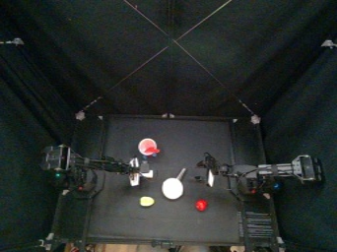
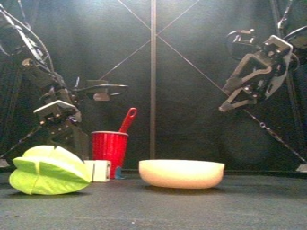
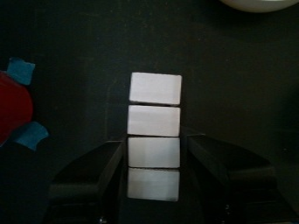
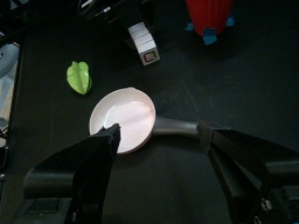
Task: Grab sushi roll
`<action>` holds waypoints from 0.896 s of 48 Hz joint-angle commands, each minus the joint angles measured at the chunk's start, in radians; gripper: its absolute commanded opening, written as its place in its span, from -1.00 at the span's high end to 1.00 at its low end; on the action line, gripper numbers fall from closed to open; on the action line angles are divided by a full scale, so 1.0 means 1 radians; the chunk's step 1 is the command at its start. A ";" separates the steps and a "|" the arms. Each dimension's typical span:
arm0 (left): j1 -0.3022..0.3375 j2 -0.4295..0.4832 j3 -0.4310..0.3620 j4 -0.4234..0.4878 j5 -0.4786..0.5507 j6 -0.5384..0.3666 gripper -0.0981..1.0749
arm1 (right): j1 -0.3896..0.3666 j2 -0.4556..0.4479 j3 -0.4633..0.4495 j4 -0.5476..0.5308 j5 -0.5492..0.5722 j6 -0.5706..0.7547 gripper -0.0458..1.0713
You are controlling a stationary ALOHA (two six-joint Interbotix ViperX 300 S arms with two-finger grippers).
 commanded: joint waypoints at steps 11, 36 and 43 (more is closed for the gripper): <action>-0.005 -0.038 -0.017 -0.002 0.020 0.000 -0.12 | -0.002 -0.005 -0.008 -0.002 -0.003 -0.002 -0.86; -0.005 -0.061 -0.018 -0.014 0.020 0.000 -0.10 | -0.003 -0.005 -0.008 -0.002 -0.003 -0.002 -0.86; -0.005 -0.061 -0.018 -0.014 0.020 0.000 -0.10 | -0.003 -0.003 -0.008 0.000 -0.005 -0.002 -0.86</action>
